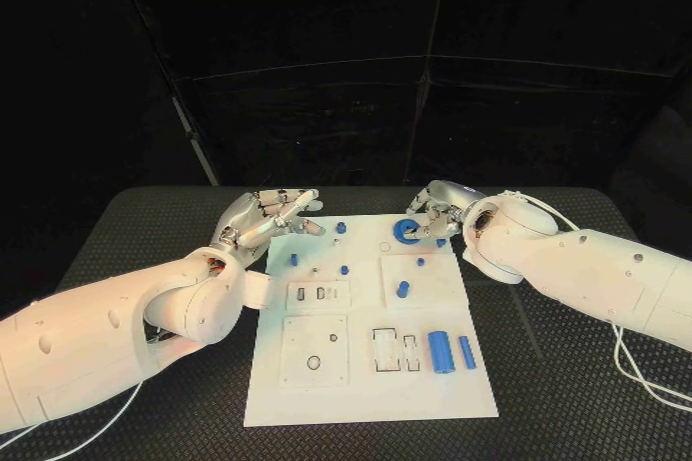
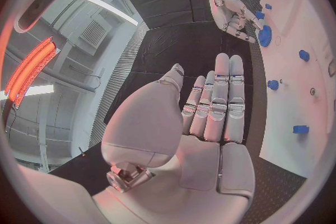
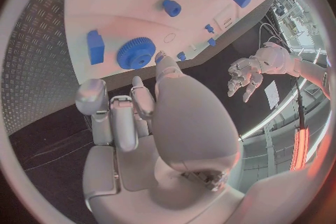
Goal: Assemble the parts on the task board
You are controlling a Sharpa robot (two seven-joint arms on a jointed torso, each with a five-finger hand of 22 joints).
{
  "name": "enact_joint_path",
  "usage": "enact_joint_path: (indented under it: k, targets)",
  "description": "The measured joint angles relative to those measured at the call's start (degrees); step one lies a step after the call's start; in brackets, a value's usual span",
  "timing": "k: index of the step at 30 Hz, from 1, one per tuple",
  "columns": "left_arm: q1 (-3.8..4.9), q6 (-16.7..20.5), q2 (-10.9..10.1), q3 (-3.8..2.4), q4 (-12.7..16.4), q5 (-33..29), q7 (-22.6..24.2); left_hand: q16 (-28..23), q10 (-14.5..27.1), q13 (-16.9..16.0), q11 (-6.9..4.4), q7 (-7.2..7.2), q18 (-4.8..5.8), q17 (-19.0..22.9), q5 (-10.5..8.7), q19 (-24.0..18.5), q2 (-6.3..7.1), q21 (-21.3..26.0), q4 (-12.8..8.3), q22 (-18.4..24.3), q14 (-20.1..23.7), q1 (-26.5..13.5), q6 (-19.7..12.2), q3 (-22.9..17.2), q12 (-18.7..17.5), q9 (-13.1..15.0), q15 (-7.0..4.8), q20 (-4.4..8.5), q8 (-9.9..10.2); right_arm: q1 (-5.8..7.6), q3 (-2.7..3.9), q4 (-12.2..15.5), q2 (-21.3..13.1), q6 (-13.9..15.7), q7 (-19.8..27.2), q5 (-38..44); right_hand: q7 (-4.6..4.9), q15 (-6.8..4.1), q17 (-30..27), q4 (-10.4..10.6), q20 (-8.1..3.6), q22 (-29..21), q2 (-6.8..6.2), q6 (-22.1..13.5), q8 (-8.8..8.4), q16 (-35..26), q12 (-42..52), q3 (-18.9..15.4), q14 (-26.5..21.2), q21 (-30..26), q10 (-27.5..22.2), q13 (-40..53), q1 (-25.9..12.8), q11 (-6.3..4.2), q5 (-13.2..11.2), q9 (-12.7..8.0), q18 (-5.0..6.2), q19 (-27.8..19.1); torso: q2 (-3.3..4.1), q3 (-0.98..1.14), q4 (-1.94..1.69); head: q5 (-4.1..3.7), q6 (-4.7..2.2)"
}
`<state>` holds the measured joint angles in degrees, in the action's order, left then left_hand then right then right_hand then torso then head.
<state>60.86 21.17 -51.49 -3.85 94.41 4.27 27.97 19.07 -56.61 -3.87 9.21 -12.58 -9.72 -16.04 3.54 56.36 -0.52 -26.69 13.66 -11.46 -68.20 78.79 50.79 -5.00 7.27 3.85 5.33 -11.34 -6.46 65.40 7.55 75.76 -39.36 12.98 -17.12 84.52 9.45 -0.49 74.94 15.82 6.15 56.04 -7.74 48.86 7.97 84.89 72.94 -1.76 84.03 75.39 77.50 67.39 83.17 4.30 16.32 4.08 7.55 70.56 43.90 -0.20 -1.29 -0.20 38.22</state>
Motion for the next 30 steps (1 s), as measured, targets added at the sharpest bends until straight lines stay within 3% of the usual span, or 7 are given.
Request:
enact_joint_path:
  k: [10,11,13,30]
  targets:
    - [0.0,-0.1,0.11,0.0,-0.12,0.0,-0.06,0.0,0.0,0.0,0.0,0.0,0.0,-0.07,0.0,0.0,0.0,-0.23,0.0,0.0,0.0,0.0,0.0,0.0,0.0,0.0,0.0,0.0,0.0,0.0,0.01,-0.8,0.59,-0.89,-1.09,2.02,-0.14,0.0,-0.01,-0.95,-0.01,0.67,1.13,0.91,0.69,0.46,1.78,0.94,0.0,0.48,0.51,2.1,1.13,-0.1,1.19,0.0,-0.05,0.4,-0.07,0.05,0.06,0.07,0.43]
    - [0.0,-0.11,0.12,0.0,-0.12,0.0,-0.07,0.0,0.0,0.0,0.0,0.0,0.0,-0.07,0.0,0.0,0.0,-0.23,0.0,0.0,0.0,0.0,0.0,0.0,0.0,0.0,0.0,0.0,0.0,0.0,0.01,-0.83,0.67,-1.02,-1.13,2.15,-0.16,0.0,-0.01,-1.04,-0.01,0.75,1.13,0.94,0.9,0.46,1.84,1.04,0.0,0.48,0.52,2.28,1.13,-0.1,1.19,0.0,-0.72,0.4,-0.07,0.05,0.06,0.06,0.49]
    - [0.0,-0.12,0.14,0.0,-0.14,0.0,-0.08,0.0,0.0,0.0,0.0,0.0,0.0,-0.07,0.0,0.0,0.0,-0.23,0.0,0.0,0.0,0.0,0.0,0.0,0.0,0.0,0.0,0.0,0.0,0.0,0.02,-0.91,0.86,-1.36,-1.23,2.42,-0.17,0.0,-0.01,-1.06,-0.01,0.84,1.35,1.28,0.96,0.46,2.06,1.06,0.0,0.48,0.51,2.54,1.35,-0.1,1.19,0.0,-0.92,0.4,-0.07,0.07,0.06,0.05,0.61]
    - [0.0,-0.2,0.15,-0.01,-0.18,0.0,-0.2,0.01,0.0,0.0,0.0,0.0,0.0,-0.15,0.0,-0.01,0.0,-0.23,0.0,0.0,0.0,0.0,0.0,0.0,0.0,0.0,0.0,-0.01,0.0,0.01,0.06,-1.71,1.87,-3.94,-1.36,3.39,-0.46,0.0,-0.02,-1.91,-0.01,1.08,1.58,2.3,1.44,0.66,3.29,1.21,0.0,0.68,1.35,4.02,1.57,-0.09,1.19,0.08,-0.91,0.4,-0.05,0.1,0.06,-0.02,1.18]
